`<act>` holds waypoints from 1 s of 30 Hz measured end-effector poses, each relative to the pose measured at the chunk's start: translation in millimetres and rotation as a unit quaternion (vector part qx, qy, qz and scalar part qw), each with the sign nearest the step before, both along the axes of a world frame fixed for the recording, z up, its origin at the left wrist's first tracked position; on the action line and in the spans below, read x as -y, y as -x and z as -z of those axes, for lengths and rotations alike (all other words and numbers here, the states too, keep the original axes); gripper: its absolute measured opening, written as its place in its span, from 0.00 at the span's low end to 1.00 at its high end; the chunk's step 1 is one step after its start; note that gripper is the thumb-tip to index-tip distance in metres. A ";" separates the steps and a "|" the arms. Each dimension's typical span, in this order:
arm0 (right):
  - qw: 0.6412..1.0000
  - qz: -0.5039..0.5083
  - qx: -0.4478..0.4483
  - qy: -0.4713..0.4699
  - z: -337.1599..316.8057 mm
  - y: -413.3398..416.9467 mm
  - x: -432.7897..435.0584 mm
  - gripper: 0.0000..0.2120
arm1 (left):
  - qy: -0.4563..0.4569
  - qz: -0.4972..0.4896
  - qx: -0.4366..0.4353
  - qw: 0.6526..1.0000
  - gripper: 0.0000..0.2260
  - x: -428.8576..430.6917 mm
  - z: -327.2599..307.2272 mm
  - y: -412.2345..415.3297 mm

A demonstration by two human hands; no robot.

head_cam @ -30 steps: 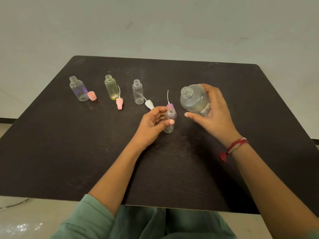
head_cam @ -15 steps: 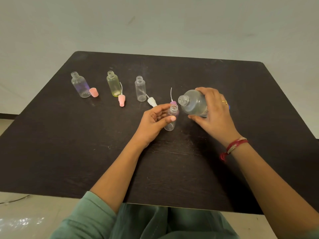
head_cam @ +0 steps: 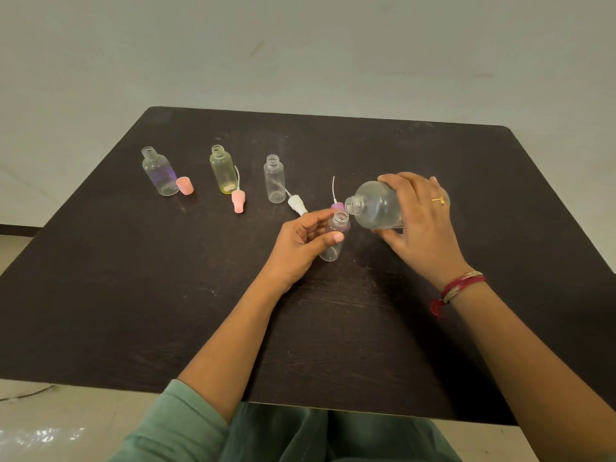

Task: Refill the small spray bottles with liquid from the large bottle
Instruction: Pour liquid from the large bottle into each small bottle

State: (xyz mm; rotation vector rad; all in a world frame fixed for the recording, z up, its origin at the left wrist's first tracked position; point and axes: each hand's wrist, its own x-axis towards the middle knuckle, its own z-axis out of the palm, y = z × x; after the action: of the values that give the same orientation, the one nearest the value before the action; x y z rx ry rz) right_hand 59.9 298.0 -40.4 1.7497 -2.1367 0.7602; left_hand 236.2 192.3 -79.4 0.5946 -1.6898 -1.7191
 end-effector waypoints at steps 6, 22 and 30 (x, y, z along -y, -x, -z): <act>1.000 0.004 -0.022 0.000 -3.0 -1.1 0.3 0.31 | -0.001 0.003 0.000 1.000 0.20 1.6 0.7 0.0; 0.998 0.003 -0.058 -0.005 -6.2 5.3 0.3 0.30 | -0.005 0.012 -0.008 1.000 0.20 3.1 3.7 1.1; 0.997 0.003 -0.072 -0.005 -9.0 4.8 -0.5 0.30 | -0.014 0.016 -0.012 1.000 0.20 2.8 3.3 1.0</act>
State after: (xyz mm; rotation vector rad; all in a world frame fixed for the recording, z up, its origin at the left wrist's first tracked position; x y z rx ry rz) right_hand 55.1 298.5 -31.4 1.7452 -2.0540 0.6035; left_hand 235.2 189.5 -82.8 0.5599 -1.6699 -1.7689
